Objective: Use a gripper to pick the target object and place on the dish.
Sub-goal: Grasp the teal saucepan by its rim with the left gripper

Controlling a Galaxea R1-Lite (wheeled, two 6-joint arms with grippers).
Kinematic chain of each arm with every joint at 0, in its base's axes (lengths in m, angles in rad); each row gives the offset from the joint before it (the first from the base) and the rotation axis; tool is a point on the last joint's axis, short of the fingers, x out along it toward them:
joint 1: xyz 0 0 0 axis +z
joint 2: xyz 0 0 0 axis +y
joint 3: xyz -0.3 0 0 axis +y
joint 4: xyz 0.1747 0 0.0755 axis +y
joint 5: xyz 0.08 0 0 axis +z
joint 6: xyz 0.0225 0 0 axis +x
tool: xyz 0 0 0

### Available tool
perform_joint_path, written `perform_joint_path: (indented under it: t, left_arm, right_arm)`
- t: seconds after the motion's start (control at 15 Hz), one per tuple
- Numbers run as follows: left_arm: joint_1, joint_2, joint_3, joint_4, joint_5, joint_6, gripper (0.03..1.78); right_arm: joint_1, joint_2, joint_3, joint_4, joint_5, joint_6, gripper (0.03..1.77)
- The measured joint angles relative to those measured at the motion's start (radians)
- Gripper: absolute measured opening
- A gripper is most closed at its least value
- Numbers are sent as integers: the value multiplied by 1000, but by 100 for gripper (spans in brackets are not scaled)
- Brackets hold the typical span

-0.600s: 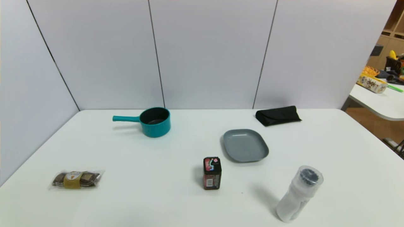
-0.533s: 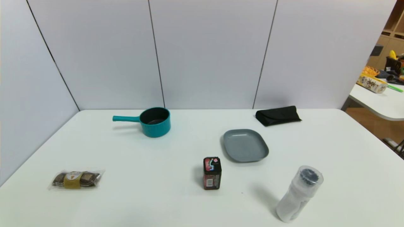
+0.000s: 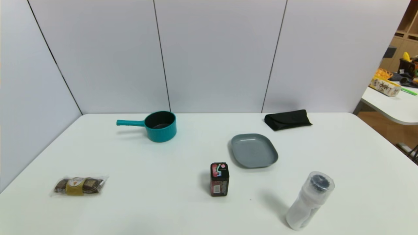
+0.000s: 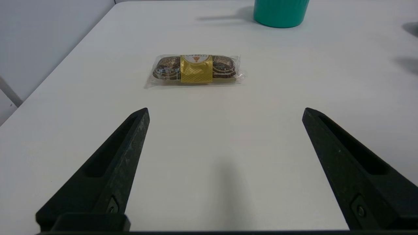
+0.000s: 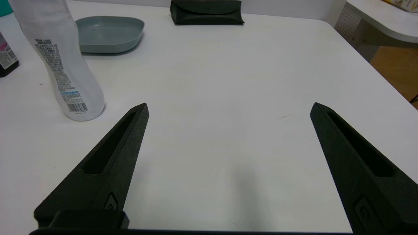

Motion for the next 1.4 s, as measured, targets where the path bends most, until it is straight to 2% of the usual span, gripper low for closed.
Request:
perform_joint_path:
  t: [0.8, 1.13, 1.4]
  left_arm:
    - [0, 28, -16, 20, 1, 9, 169]
    - [-3, 303, -275, 96, -2, 87, 169]
    - [-36, 646, -507, 126, -13, 174, 169]
  right_arm:
    - [0, 0, 0, 0, 0, 0, 171]
    - [0, 0, 0, 0, 0, 0, 171]
    - [0, 0, 0, 0, 0, 0, 171]
